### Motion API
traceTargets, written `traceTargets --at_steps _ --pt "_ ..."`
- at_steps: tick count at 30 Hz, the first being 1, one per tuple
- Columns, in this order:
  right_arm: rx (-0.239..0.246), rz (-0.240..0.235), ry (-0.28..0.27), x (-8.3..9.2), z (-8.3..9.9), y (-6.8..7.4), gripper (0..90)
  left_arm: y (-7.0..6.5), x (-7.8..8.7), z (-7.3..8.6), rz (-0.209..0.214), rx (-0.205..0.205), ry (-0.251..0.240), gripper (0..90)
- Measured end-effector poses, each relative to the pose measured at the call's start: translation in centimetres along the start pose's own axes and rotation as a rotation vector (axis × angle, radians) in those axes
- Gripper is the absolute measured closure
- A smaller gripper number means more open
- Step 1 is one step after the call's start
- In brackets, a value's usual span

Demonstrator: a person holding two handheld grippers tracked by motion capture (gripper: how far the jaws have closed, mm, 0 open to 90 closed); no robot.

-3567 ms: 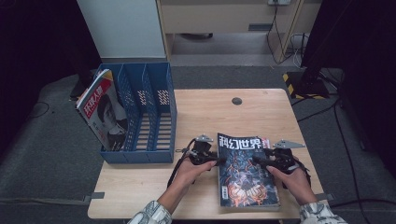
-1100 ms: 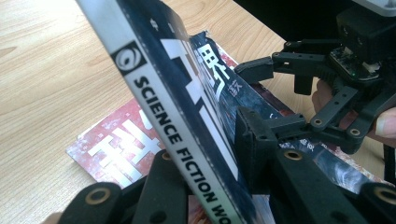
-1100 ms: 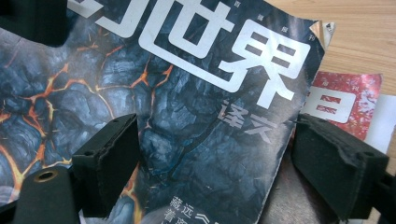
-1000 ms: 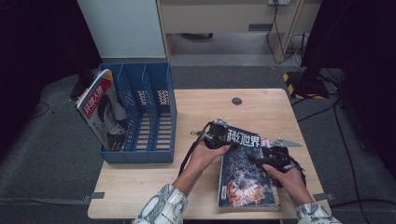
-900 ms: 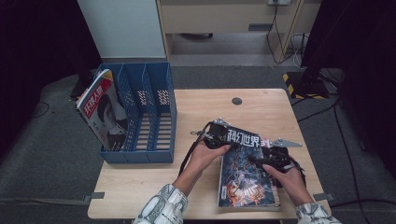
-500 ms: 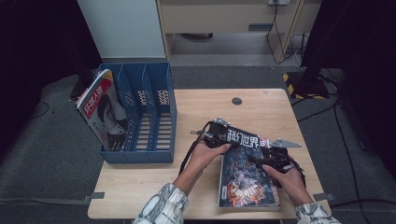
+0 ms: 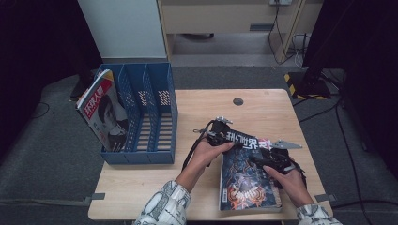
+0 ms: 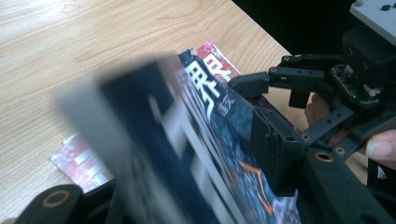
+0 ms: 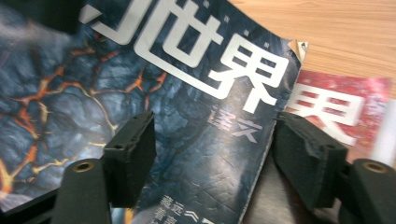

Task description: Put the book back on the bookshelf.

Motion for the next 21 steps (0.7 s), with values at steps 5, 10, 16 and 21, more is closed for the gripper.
traceTargets --at_steps 5,10,16,21 --pt "0.035 -0.001 0.009 0.0 0.0 0.2 31.6 0.1 0.0 0.1 -0.006 0.009 -0.005 58.3" --pt "0.063 0.007 0.012 0.0 -0.1 0.4 30.4 0.3 0.2 0.0 -0.011 0.04 -0.022 65.6" --pt "0.043 -0.008 -0.015 0.4 -0.7 0.3 23.4 0.0 0.8 -0.6 -0.004 0.043 -0.04 75.8" --pt "0.027 -0.013 -0.04 0.7 -1.2 0.2 16.3 -0.8 1.5 -1.1 0.001 0.001 -0.046 76.9"
Point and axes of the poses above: each handheld gripper's, and its own axes: x roughly backward along the jaws, z roughly out of its underside, y roughly to its left, the point moved 9 cm from there along -x, roughly forward along the jaws, and after that the axes turned 6 degrees about -y, right-handed, at the moved point
